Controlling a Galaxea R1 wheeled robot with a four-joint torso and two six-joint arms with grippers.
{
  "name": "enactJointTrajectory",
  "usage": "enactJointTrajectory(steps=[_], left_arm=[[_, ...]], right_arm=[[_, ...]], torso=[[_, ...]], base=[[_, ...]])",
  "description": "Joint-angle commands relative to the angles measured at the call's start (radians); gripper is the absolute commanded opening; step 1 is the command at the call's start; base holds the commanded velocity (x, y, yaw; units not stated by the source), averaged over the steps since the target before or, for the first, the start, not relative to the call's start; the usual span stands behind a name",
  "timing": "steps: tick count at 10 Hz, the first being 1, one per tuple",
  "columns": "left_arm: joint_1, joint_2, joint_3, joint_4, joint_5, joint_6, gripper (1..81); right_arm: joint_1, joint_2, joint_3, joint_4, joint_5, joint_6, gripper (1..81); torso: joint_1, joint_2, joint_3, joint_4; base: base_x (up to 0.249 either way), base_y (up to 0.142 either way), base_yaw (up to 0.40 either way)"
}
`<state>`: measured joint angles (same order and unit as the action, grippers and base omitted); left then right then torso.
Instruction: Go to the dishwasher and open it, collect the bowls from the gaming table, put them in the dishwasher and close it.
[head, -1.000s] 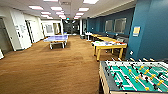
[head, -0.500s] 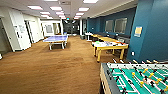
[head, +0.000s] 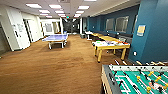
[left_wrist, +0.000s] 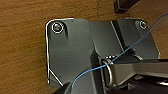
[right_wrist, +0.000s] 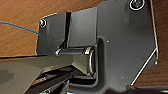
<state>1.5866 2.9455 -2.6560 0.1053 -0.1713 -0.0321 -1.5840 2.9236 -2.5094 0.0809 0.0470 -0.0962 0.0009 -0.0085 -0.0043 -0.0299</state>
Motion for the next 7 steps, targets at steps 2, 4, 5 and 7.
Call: enactJointTrajectory(steps=[2,4,5,7], left_arm=[[-0.049,-0.006,0.001,-0.001,0.041,-0.005,81.1],[-0.049,-0.006,0.001,-0.001,0.041,-0.005,81.1],[-0.047,-0.006,0.001,-0.001,0.041,-0.005,81.1],[-0.047,-0.006,0.001,-0.001,0.041,-0.005,81.1]], right_arm=[[0.051,-0.005,0.006,-0.01,-0.052,-0.002,81.1],[0.051,-0.004,0.006,-0.01,-0.05,-0.002,81.1],[0.049,-0.004,0.006,-0.01,-0.05,-0.002,81.1],[0.049,-0.004,0.006,-0.01,-0.05,-0.002,81.1]], torso=[[0.002,0.001,-0.001,0.0],[-0.001,-0.001,0.0,0.0],[-0.001,-0.001,0.0,0.0],[-0.001,-0.001,0.0,0.0]], base=[[0.165,0.0,0.0],[0.165,0.0,0.0],[0.166,0.0,0.0],[0.165,0.033,0.0]])
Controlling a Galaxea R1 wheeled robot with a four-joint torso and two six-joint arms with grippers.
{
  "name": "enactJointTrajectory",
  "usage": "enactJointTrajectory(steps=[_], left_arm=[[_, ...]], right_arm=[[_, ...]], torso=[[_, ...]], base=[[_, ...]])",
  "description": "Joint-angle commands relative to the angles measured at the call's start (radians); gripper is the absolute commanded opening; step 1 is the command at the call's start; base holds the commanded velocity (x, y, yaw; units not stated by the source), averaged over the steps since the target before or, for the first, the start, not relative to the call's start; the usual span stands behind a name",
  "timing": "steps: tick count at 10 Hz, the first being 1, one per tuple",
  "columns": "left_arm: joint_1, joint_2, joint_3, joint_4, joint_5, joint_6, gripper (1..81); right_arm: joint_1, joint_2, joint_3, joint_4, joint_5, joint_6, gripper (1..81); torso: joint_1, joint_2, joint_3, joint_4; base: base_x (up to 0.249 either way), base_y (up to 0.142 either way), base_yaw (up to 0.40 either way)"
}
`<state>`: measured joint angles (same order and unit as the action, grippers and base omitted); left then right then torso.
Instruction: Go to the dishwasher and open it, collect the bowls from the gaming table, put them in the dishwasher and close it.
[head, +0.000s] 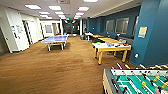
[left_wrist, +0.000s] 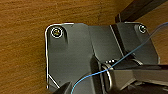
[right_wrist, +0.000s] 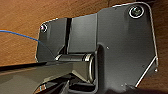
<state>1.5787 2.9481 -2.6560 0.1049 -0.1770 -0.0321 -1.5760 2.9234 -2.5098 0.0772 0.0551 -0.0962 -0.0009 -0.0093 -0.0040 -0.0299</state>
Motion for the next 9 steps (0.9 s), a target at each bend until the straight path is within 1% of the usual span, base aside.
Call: enactJointTrajectory(steps=[1,9], left_arm=[[-0.039,-0.009,0.001,-0.001,0.047,-0.005,81.1],[-0.039,-0.009,0.001,-0.001,0.047,-0.005,81.1]], right_arm=[[0.041,-0.004,0.007,-0.007,-0.058,-0.002,81.1],[0.039,-0.002,0.007,-0.007,-0.058,-0.002,81.1]], torso=[[0.001,0.0,0.0,0.0],[0.001,0.0,0.0,0.0]], base=[[0.163,0.071,0.0],[0.162,0.071,0.0]])
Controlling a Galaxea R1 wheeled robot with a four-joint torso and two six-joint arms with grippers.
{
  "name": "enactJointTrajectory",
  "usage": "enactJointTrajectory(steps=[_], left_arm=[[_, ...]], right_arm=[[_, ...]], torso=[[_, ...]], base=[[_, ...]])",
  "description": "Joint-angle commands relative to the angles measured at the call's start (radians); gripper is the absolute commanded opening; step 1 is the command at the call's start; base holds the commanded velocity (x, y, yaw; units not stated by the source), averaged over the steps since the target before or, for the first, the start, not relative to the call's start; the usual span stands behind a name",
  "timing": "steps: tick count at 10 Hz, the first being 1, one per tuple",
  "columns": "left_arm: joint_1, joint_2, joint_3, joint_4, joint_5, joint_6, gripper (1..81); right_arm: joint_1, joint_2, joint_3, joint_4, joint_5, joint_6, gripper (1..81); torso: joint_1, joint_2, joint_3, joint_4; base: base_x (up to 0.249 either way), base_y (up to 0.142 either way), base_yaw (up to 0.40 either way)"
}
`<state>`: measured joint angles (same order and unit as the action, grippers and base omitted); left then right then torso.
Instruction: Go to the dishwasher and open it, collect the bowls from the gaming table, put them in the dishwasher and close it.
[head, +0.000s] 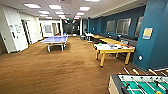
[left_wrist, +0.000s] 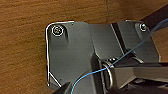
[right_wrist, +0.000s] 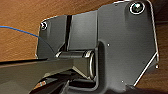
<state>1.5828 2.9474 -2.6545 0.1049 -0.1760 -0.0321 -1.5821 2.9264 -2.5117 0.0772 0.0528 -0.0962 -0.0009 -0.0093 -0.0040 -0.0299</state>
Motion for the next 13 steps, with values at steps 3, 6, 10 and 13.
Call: enactJointTrajectory(steps=[3,6,10,13], left_arm=[[-0.043,-0.008,-0.001,-0.001,0.046,-0.005,81.1],[-0.043,-0.007,-0.001,-0.001,0.046,-0.005,81.1],[-0.043,-0.007,-0.001,-0.001,0.046,-0.005,81.1],[-0.043,-0.005,-0.001,-0.001,0.046,-0.005,81.1]], right_arm=[[0.044,-0.005,0.008,-0.007,-0.056,-0.002,81.1],[0.047,-0.005,0.008,-0.007,-0.056,-0.002,81.1],[0.046,-0.005,0.007,-0.007,-0.056,-0.002,81.1],[0.044,-0.005,0.007,-0.007,-0.054,-0.002,81.1]], torso=[[0.001,0.0,0.0,0.0],[0.001,0.0,0.0,0.0],[0.001,0.0,0.0,0.0],[0.001,0.0,0.0,0.0]], base=[[0.162,0.0,0.0],[0.162,0.0,0.0],[0.124,0.094,0.0],[0.112,0.11,0.0]])
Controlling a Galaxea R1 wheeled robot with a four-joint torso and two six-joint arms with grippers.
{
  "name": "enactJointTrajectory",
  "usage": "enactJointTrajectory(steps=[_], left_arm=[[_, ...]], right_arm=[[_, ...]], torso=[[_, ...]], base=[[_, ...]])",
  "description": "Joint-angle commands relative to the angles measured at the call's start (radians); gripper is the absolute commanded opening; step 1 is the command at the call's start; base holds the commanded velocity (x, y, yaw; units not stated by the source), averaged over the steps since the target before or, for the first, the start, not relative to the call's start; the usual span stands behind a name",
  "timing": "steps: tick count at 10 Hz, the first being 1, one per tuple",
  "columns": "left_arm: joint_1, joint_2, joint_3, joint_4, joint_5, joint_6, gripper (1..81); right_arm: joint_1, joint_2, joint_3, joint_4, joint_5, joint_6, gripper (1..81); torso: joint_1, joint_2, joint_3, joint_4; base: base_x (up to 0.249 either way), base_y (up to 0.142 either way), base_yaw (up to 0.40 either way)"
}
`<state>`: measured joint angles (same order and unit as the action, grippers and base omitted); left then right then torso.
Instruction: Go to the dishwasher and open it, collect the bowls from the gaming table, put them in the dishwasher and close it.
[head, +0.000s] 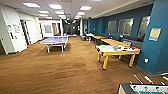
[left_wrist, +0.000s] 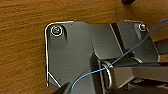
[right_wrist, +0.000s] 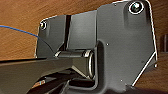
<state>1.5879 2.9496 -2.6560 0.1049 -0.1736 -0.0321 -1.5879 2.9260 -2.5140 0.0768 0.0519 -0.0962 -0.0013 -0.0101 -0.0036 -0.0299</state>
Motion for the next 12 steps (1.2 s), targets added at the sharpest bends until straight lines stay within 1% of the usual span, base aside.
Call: enactJointTrajectory(steps=[1,4,7,12], left_arm=[[-0.048,-0.007,0.001,-0.001,0.043,-0.005,81.1],[-0.047,-0.007,0.001,-0.001,0.043,-0.005,81.1],[-0.047,-0.009,0.001,-0.001,0.043,-0.005,81.1],[-0.045,-0.007,0.001,-0.001,0.043,-0.005,81.1]], right_arm=[[0.05,-0.005,0.009,-0.006,-0.053,-0.002,81.1],[0.05,-0.005,0.009,-0.006,-0.054,-0.002,81.1],[0.048,-0.005,0.008,-0.006,-0.04,-0.002,81.1],[0.048,-0.005,0.006,-0.006,-0.04,-0.002,81.1]], torso=[[0.001,0.0,0.0,0.0],[0.001,0.0,0.0,0.0],[0.001,0.0,0.0,0.0],[0.001,0.0,0.0,0.0]], base=[[0.11,0.11,0.0],[0.11,0.097,0.0],[0.132,0.0,0.0],[0.139,0.0,0.0]])
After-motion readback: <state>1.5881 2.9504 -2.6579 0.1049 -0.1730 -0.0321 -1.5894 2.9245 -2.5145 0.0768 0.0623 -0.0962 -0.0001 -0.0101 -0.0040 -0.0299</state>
